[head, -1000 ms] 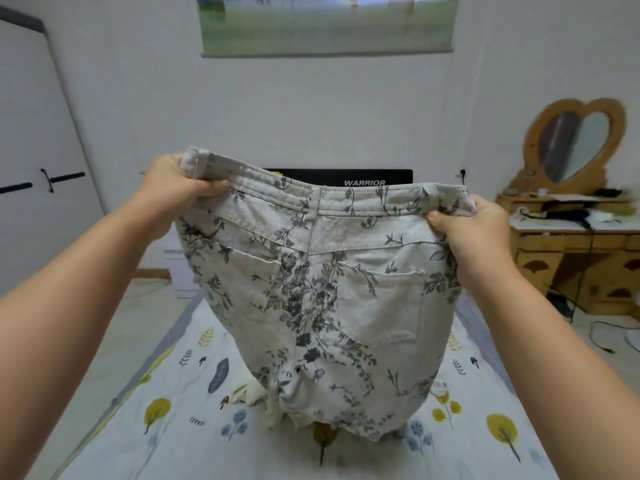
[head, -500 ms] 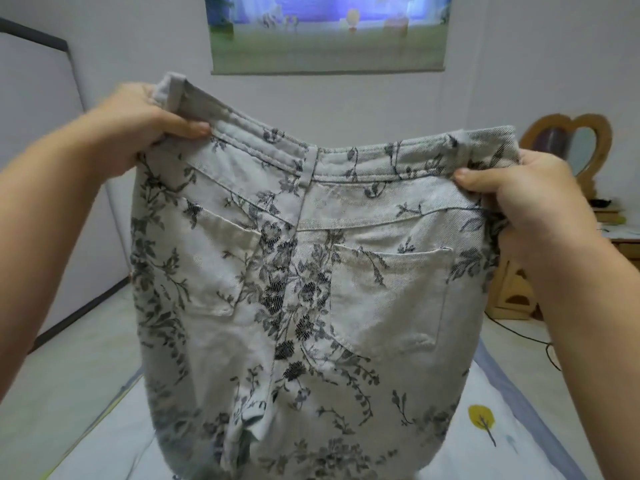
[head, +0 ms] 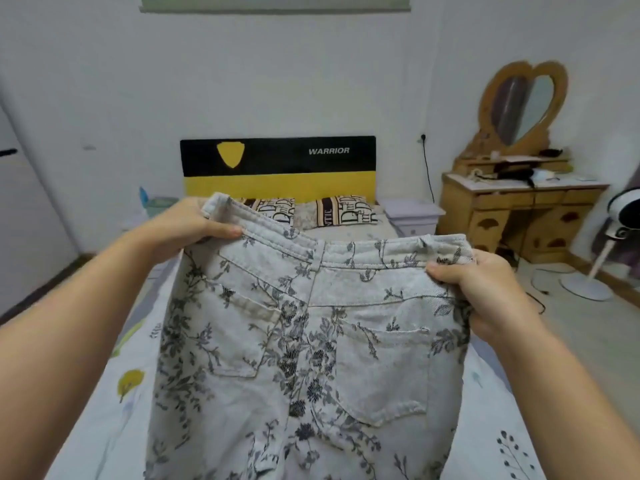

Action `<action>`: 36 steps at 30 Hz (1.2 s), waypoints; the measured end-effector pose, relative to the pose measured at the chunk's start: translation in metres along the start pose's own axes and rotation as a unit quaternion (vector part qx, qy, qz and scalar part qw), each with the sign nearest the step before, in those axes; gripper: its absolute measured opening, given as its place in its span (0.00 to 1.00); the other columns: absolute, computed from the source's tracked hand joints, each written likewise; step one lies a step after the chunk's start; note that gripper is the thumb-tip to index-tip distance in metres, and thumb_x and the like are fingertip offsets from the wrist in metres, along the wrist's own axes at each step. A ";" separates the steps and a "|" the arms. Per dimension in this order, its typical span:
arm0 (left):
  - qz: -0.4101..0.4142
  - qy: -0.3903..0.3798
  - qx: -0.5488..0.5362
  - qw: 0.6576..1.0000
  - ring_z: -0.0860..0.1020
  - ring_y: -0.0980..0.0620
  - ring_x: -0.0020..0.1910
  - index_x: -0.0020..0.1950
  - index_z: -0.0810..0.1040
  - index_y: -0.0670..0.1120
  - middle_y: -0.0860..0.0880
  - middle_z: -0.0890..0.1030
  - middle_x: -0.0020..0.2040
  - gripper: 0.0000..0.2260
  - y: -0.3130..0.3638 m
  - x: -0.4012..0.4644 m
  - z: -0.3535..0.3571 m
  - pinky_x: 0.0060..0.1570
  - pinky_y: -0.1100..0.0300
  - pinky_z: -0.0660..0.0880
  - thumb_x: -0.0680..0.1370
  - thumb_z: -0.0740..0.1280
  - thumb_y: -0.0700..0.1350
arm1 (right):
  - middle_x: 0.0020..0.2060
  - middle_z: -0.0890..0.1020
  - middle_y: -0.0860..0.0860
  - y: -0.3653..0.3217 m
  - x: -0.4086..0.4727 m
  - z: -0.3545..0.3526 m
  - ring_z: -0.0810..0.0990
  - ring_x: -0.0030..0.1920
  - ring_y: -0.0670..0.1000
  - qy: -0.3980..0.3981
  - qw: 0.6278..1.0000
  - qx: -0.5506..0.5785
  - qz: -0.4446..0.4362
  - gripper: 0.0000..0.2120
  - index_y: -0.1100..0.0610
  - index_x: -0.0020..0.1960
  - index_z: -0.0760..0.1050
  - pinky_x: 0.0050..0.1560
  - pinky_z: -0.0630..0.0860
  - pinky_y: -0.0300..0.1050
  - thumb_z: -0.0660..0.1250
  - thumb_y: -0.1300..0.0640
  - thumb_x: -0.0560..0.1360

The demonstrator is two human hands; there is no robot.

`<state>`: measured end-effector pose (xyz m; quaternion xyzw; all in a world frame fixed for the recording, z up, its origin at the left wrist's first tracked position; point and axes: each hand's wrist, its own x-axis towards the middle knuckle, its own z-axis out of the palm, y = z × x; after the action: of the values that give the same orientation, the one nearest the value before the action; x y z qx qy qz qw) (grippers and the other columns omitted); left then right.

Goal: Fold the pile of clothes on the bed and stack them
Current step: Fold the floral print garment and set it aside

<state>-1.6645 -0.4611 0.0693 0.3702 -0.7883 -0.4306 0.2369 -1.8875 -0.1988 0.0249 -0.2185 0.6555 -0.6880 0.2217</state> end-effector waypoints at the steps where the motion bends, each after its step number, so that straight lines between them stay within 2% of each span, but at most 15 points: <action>1: -0.004 -0.012 0.003 1.000 0.81 0.46 0.44 0.45 0.80 0.44 0.44 0.83 0.46 0.07 -0.008 0.007 0.008 0.44 0.57 0.77 0.69 0.74 0.39 | 0.42 0.84 0.61 0.010 0.002 -0.002 0.83 0.42 0.60 0.006 1.000 0.000 0.013 0.08 0.62 0.44 0.79 0.49 0.79 0.56 0.66 0.73 0.70; 5: -0.021 -0.080 0.006 0.997 0.81 0.43 0.46 0.49 0.79 0.41 0.42 0.83 0.46 0.10 -0.038 0.039 0.043 0.48 0.53 0.78 0.69 0.74 0.40 | 0.40 0.84 0.61 0.053 0.019 -0.011 0.83 0.39 0.58 0.049 0.997 -0.003 0.060 0.07 0.63 0.45 0.79 0.45 0.80 0.52 0.67 0.73 0.70; 8: -0.032 -0.118 0.009 0.993 0.77 0.49 0.38 0.43 0.74 0.44 0.44 0.78 0.41 0.08 -0.057 0.066 0.076 0.37 0.61 0.73 0.71 0.72 0.39 | 0.38 0.84 0.59 0.087 0.035 -0.020 0.83 0.39 0.58 0.083 0.992 -0.005 0.095 0.06 0.63 0.44 0.79 0.45 0.80 0.52 0.68 0.71 0.70; 11: -0.034 -0.172 0.015 0.984 0.76 0.46 0.38 0.46 0.76 0.40 0.37 0.78 0.41 0.07 -0.079 0.100 0.108 0.37 0.59 0.72 0.72 0.72 0.39 | 0.33 0.85 0.55 0.122 0.052 -0.030 0.83 0.35 0.55 0.125 0.984 -0.004 0.126 0.06 0.61 0.42 0.79 0.41 0.79 0.48 0.68 0.71 0.70; 13: -0.045 -0.188 0.016 0.981 0.75 0.48 0.34 0.43 0.76 0.40 0.41 0.77 0.36 0.07 -0.092 0.121 0.132 0.34 0.58 0.70 0.71 0.73 0.39 | 0.36 0.85 0.56 0.145 0.061 -0.040 0.83 0.35 0.55 0.153 0.977 -0.003 0.147 0.07 0.61 0.45 0.79 0.41 0.79 0.48 0.69 0.70 0.70; 15: -0.057 -0.206 0.018 0.977 0.71 0.51 0.28 0.37 0.72 0.40 0.45 0.72 0.30 0.10 -0.104 0.138 0.165 0.31 0.60 0.66 0.71 0.73 0.38 | 0.43 0.84 0.58 0.167 0.069 -0.051 0.83 0.40 0.56 0.177 0.969 -0.003 0.170 0.10 0.61 0.50 0.79 0.44 0.80 0.51 0.69 0.70 0.70; 17: -0.068 -0.223 0.013 0.972 0.68 0.51 0.27 0.36 0.68 0.40 0.46 0.69 0.30 0.13 -0.115 0.151 0.200 0.30 0.60 0.64 0.71 0.73 0.38 | 0.43 0.84 0.57 0.187 0.074 -0.064 0.83 0.41 0.57 0.198 0.962 -0.002 0.187 0.10 0.60 0.49 0.78 0.44 0.79 0.50 0.67 0.71 0.71; 19: -0.071 -0.238 0.012 0.969 0.68 0.53 0.25 0.38 0.70 0.36 0.48 0.71 0.31 0.12 -0.124 0.161 0.232 0.27 0.63 0.65 0.71 0.73 0.38 | 0.40 0.84 0.56 0.206 0.078 -0.078 0.82 0.39 0.56 0.219 0.955 0.000 0.199 0.09 0.59 0.47 0.78 0.40 0.77 0.47 0.67 0.71 0.72; 22: -0.063 -0.260 0.012 0.963 0.71 0.56 0.22 0.32 0.71 0.45 0.53 0.73 0.22 0.13 -0.135 0.179 0.277 0.23 0.67 0.67 0.71 0.72 0.36 | 0.36 0.82 0.55 0.230 0.087 -0.098 0.80 0.31 0.50 0.241 0.948 -0.002 0.210 0.09 0.58 0.47 0.78 0.32 0.74 0.41 0.67 0.70 0.72; 24: -0.060 -0.274 0.016 0.960 0.74 0.56 0.24 0.34 0.74 0.45 0.53 0.76 0.23 0.10 -0.138 0.191 0.304 0.24 0.67 0.70 0.72 0.72 0.35 | 0.34 0.81 0.54 0.246 0.095 -0.114 0.78 0.25 0.45 0.254 0.943 -0.004 0.214 0.09 0.57 0.46 0.77 0.26 0.72 0.37 0.67 0.70 0.72; 28: -0.060 -0.305 0.042 0.950 0.73 0.58 0.24 0.32 0.70 0.44 0.55 0.75 0.22 0.13 -0.144 0.216 0.363 0.24 0.69 0.68 0.72 0.70 0.34 | 0.35 0.82 0.55 0.278 0.115 -0.147 0.80 0.34 0.53 0.262 0.936 -0.008 0.233 0.09 0.58 0.49 0.78 0.34 0.75 0.44 0.68 0.69 0.72; 29: -0.059 -0.312 0.051 0.947 0.74 0.55 0.27 0.33 0.71 0.42 0.54 0.76 0.24 0.12 -0.146 0.222 0.379 0.26 0.68 0.70 0.72 0.71 0.34 | 0.38 0.83 0.56 0.288 0.121 -0.157 0.81 0.37 0.56 0.265 0.934 -0.008 0.240 0.09 0.58 0.48 0.78 0.38 0.77 0.47 0.68 0.69 0.72; 31: -0.055 -0.327 0.065 0.941 0.77 0.47 0.36 0.38 0.75 0.38 0.45 0.80 0.34 0.06 -0.151 0.237 0.413 0.37 0.60 0.75 0.72 0.71 0.35 | 0.41 0.83 0.58 0.308 0.135 -0.174 0.82 0.42 0.58 0.267 0.931 -0.009 0.247 0.08 0.57 0.46 0.78 0.45 0.79 0.51 0.68 0.69 0.72; 33: -0.050 -0.346 0.073 0.934 0.77 0.45 0.41 0.43 0.77 0.35 0.39 0.79 0.41 0.05 -0.159 0.251 0.447 0.44 0.54 0.74 0.72 0.71 0.35 | 0.43 0.83 0.58 0.329 0.147 -0.193 0.82 0.44 0.59 0.271 0.928 -0.020 0.256 0.08 0.57 0.47 0.79 0.50 0.78 0.55 0.69 0.69 0.72; 36: -0.057 -0.370 0.081 0.924 0.77 0.48 0.39 0.43 0.77 0.34 0.40 0.79 0.40 0.06 -0.175 0.267 0.496 0.40 0.58 0.73 0.73 0.71 0.36 | 0.41 0.83 0.56 0.361 0.164 -0.220 0.81 0.43 0.57 0.275 0.924 -0.035 0.265 0.08 0.56 0.45 0.78 0.48 0.78 0.52 0.68 0.68 0.72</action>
<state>-2.1052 -0.4837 -0.3223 0.2467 -0.8299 -0.4841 -0.1270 -2.1432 -0.1338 -0.3439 0.1534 0.7482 -0.6142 0.1987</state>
